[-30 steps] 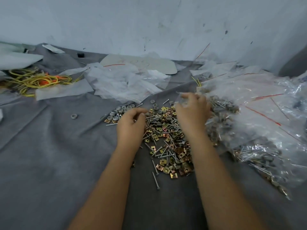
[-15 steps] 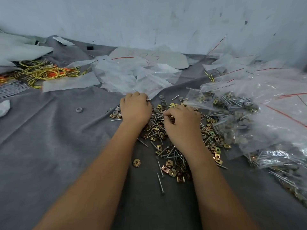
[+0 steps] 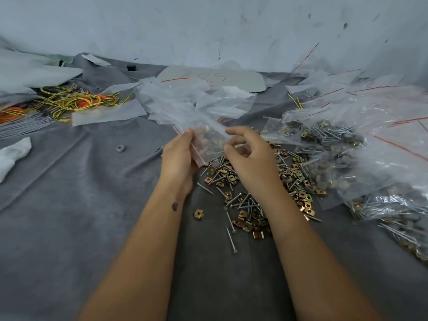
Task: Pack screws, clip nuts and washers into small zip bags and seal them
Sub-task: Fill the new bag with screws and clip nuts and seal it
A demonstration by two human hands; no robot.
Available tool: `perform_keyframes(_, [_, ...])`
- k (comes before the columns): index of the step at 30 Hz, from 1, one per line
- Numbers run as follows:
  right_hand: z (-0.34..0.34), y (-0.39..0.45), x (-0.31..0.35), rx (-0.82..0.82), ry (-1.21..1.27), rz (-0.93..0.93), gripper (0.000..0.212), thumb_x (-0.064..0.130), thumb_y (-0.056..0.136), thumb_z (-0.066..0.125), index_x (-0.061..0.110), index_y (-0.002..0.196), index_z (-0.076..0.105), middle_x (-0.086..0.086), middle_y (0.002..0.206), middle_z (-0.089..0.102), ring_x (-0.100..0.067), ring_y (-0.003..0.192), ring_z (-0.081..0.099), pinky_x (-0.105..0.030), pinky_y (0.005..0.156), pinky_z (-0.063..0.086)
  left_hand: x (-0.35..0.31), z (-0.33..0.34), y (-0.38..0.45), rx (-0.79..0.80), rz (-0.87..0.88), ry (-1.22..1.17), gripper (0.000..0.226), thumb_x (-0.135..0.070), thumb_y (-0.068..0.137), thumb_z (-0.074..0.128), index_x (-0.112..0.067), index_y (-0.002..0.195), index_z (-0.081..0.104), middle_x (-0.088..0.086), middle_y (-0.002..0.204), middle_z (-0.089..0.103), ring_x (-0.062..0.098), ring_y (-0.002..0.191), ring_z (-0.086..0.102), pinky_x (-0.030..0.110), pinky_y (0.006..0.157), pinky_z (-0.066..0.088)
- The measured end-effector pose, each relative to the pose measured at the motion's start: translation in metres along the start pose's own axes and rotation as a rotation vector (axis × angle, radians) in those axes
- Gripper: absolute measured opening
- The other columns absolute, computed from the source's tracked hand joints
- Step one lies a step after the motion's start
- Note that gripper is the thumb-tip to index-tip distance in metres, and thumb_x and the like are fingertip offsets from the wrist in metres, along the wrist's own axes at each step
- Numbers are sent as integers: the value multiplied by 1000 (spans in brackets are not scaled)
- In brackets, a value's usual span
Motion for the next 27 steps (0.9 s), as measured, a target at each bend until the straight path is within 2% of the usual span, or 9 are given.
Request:
perform_keyframes(6, [-7, -1, -4, -83, -236, -49, 18, 19, 94, 55, 29, 105, 65, 12, 95, 62, -1, 76, 57, -21, 64, 47, -21, -10, 7, -149, 228, 454, 33, -23, 104, 46, -14, 83, 69, 6, 68, 63, 16, 63, 64, 25, 64, 53])
perform_keyframes(9, [-11, 0, -6, -91, -302, -53, 18, 20, 95, 53, 28, 102, 67, 12, 99, 64, 2, 83, 57, -18, 68, 45, -63, -34, 25, -511, 375, 453, 30, -22, 104, 39, -15, 87, 63, -3, 68, 56, 9, 61, 56, 21, 61, 45])
perform_keyframes(11, [-11, 1, -5, -78, -347, -65, 17, 19, 96, 53, 27, 101, 68, 10, 101, 64, 0, 86, 57, -21, 73, 48, -90, -55, 36, -787, 413, 509, 19, -28, 103, 41, -18, 102, 57, -1, 97, 60, 17, 96, 57, 25, 82, 43])
perform_keyframes(14, [-10, 2, -4, -43, -391, -75, 17, 20, 96, 53, 26, 102, 68, 9, 102, 62, -3, 87, 56, -27, 79, 49, -97, -68, 42, -998, 247, 817, 84, -23, 86, 63, -15, 155, 15, 11, 156, 25, 28, 140, 29, 43, 112, 30])
perform_keyframes(16, [-9, 2, -4, -25, -412, -90, 17, 20, 96, 52, 27, 101, 68, 11, 100, 61, -2, 85, 56, -27, 78, 49, -96, -49, 40, -891, 538, 1087, 88, -10, 78, 65, -19, 154, 22, 12, 158, 22, 33, 143, 24, 49, 113, 26])
perform_keyframes(18, [-7, 2, -4, -8, -433, -106, 18, 20, 96, 52, 28, 101, 67, 13, 100, 61, -1, 85, 55, -25, 78, 48, -76, -16, 47, -441, 810, 1341, 77, 7, 75, 53, -17, 146, 39, 11, 153, 36, 33, 141, 31, 47, 113, 29])
perform_keyframes(21, [-7, 1, -4, 19, -446, -111, 19, 20, 96, 51, 26, 103, 68, 13, 101, 62, -2, 86, 56, -26, 81, 48, -36, 1, 72, 65, 482, 1456, 84, 12, 83, 40, -28, 154, 22, 8, 160, 26, 28, 147, 22, 44, 118, 26])
perform_keyframes(23, [-7, 1, -4, 25, -449, -107, 20, 20, 96, 51, 25, 104, 68, 12, 101, 63, -4, 88, 57, -27, 81, 49, -20, -5, 82, 119, 194, 1580, 70, -6, 94, 38, -28, 156, 15, 13, 156, 34, 35, 141, 33, 46, 112, 33])
perform_keyframes(27, [-7, 2, -5, 36, -454, -103, 20, 19, 96, 51, 23, 104, 69, 12, 102, 63, -5, 91, 57, -28, 83, 49, -23, -16, 82, -133, 247, 1686, 46, -25, 96, 44, -24, 142, 49, 10, 139, 52, 35, 131, 39, 48, 106, 33])
Point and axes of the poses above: each hand's wrist, its own y-axis towards the middle knuckle, its own z-axis out of the palm, x = y × z, the point moved 4 cm from there along y, towards the middle knuckle
